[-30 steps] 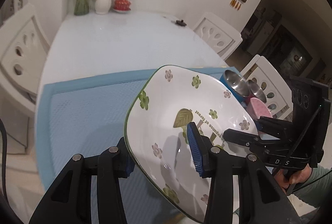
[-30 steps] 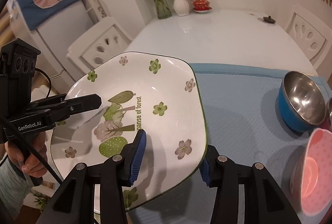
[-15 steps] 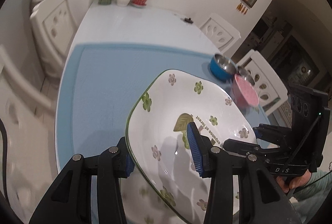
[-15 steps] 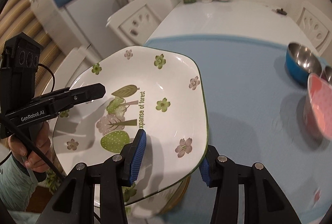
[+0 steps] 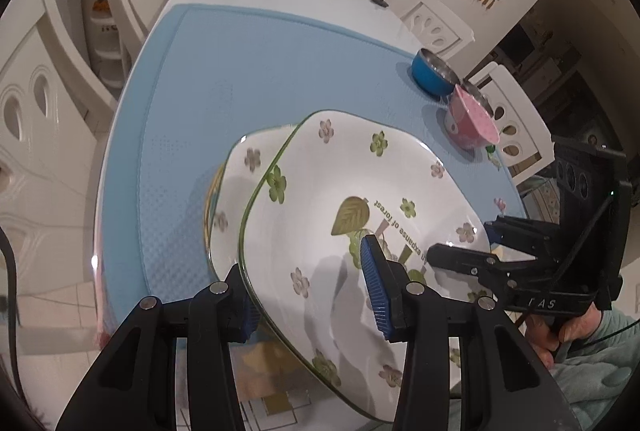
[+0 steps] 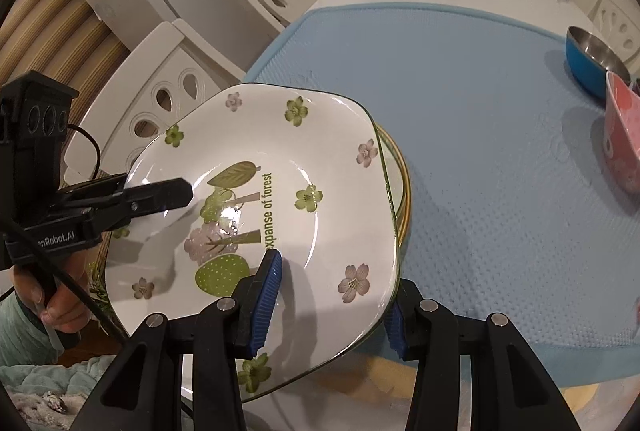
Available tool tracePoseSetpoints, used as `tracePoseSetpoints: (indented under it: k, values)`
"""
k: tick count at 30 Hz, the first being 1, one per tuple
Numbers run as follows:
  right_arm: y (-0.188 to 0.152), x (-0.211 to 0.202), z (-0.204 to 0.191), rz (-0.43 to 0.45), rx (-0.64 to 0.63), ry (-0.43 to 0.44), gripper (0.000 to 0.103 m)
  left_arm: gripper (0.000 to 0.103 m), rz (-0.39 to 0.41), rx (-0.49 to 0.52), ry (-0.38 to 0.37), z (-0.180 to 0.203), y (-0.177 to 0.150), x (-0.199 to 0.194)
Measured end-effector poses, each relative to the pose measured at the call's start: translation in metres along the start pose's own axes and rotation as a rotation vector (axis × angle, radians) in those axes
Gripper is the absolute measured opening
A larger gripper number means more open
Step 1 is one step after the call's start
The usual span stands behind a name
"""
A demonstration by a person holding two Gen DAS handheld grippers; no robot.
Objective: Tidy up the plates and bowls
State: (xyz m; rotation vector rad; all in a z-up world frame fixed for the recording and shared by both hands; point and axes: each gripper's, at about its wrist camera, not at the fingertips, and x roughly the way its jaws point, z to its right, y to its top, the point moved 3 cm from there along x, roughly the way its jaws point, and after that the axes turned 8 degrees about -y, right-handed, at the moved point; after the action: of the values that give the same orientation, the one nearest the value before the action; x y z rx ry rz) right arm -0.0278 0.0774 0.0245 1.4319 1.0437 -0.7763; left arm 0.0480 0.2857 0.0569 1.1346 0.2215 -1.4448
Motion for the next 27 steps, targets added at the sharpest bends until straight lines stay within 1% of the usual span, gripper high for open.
tracePoseSetpoints:
  k: [7,11,16,19,22,27]
  values:
    - [-0.009,0.013,0.0,-0.048,0.005,0.006,0.045,0.04,-0.036,-0.001,0.016,-0.004,-0.015,0.009]
    - [-0.001,0.021,-0.004,-0.071,-0.001,-0.001,0.045,0.04,-0.038,-0.005,0.017,-0.008,-0.02,0.012]
    - [0.003,0.028,-0.008,-0.099,-0.007,-0.012,0.045,0.04,-0.027,-0.022,0.022,-0.012,-0.019,0.016]
    - [0.008,0.034,-0.006,-0.117,-0.016,-0.027,0.045,0.04,-0.043,-0.028,0.024,-0.014,-0.02,0.02]
    - [0.012,0.039,-0.005,-0.133,-0.033,-0.042,0.045,0.04,-0.061,-0.013,0.044,-0.013,-0.022,0.025]
    - [0.018,0.049,-0.003,-0.159,-0.033,-0.063,0.045,0.04,-0.06,-0.038,0.012,-0.017,-0.02,0.028]
